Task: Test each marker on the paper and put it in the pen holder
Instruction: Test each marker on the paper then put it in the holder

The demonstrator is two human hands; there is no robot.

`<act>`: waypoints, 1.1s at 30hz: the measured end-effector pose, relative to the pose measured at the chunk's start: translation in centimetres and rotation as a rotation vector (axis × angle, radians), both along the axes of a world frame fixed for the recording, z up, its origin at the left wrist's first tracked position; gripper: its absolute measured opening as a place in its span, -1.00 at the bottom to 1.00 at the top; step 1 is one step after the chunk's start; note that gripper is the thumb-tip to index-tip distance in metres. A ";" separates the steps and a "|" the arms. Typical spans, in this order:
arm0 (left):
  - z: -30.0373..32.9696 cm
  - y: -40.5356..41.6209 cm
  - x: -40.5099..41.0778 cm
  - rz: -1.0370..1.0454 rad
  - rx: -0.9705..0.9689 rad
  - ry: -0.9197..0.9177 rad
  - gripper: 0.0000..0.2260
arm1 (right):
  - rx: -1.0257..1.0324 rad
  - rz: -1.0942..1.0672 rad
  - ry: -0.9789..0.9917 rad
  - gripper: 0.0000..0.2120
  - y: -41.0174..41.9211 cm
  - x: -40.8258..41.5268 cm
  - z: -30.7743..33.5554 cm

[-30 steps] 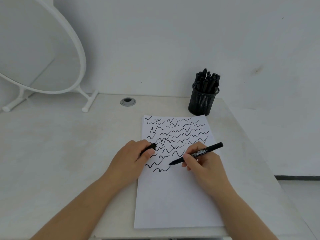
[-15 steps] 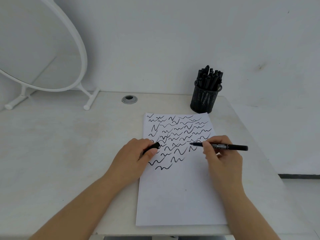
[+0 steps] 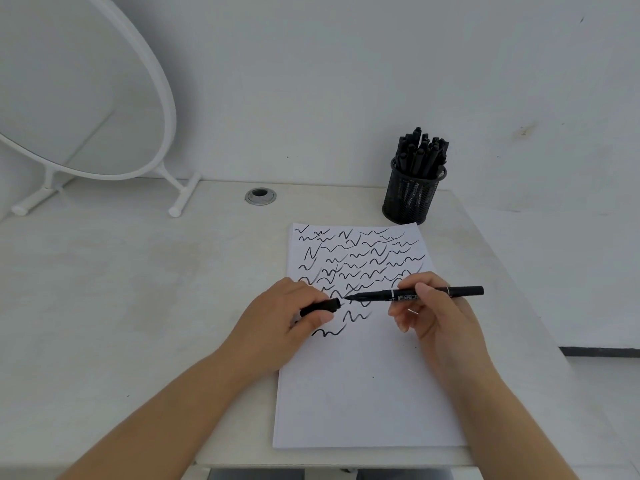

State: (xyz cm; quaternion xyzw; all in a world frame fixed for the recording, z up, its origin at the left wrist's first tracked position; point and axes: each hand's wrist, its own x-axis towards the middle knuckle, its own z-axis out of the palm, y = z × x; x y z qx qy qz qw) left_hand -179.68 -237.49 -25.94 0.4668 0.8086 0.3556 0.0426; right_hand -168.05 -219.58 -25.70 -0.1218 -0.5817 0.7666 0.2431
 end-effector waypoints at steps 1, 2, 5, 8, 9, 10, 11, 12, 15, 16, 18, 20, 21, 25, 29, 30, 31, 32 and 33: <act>0.1 0.0 0.1 -0.003 0.005 -0.002 -0.89 | 0.003 -0.002 -0.008 -0.83 0.0 0.0 0.0; 0.1 0.0 0.1 -0.008 0.011 -0.003 -0.89 | 0.010 -0.001 -0.015 -0.86 0.0 0.0 -0.1; 0.2 0.0 0.2 -0.022 0.018 0.002 -0.89 | 0.039 0.009 -0.038 -0.90 -0.1 0.0 -0.1; 0.2 0.1 0.3 -0.023 0.020 0.016 -0.87 | 0.092 0.027 -0.068 -0.93 -0.3 0.1 -0.2; 0.2 0.1 0.3 -0.024 0.016 0.020 -0.84 | 0.120 0.036 -0.077 -0.94 -0.3 0.1 -0.2; 0.2 0.2 0.3 -0.026 0.012 0.022 -0.81 | 0.146 0.045 -0.081 -0.95 -0.4 0.1 -0.2; 0.1 0.3 0.4 -0.027 0.011 0.023 -0.79 | 0.171 0.053 -0.080 -0.96 -0.5 0.1 -0.2; 0.1 0.4 0.4 -0.027 0.016 0.024 -0.78 | 0.200 0.059 -0.075 -0.95 -0.6 0.1 -0.2; 0.1 0.9 0.8 -0.012 0.072 -0.030 -0.78 | 0.271 0.065 -0.064 -0.88 -0.6 0.1 -0.1; 0.1 1.1 0.9 -0.007 0.100 -0.064 -0.78 | 0.270 0.062 -0.059 -0.87 -0.6 0.0 -0.1; 0.2 1.5 1.2 -0.002 0.131 -0.097 -0.74 | 0.249 0.060 -0.047 -0.87 -0.4 0.0 -0.2; 0.2 1.7 1.3 -0.004 0.135 -0.096 -0.70 | 0.238 0.069 -0.039 -0.88 -0.3 0.1 -0.2; 0.2 1.7 1.3 -0.005 0.130 -0.105 -0.71 | 0.238 0.075 -0.036 -0.87 -0.3 0.1 -0.3; 0.0 1.6 1.3 -0.012 0.103 -0.178 -0.81 | 0.245 0.094 -0.013 -0.85 -0.5 0.1 -0.3; 0.0 1.5 1.3 -0.021 0.094 -0.171 -0.81 | 0.287 0.096 0.011 -0.85 -0.8 0.2 -0.3; 0.0 1.4 1.3 -0.026 0.092 -0.174 -0.81 | 0.296 0.100 0.018 -0.88 -0.8 0.2 -0.3; 0.1 1.4 1.3 -0.031 0.088 -0.176 -0.81 | 0.305 0.107 0.022 -0.91 -0.8 0.3 -0.3; 0.0 1.3 1.3 -0.034 0.084 -0.176 -0.81 | 0.313 0.114 0.024 -0.94 -0.8 0.4 -0.3; 0.0 1.3 1.3 -0.036 0.085 -0.174 -0.81 | 0.316 0.121 0.025 -0.95 -0.8 0.4 -0.4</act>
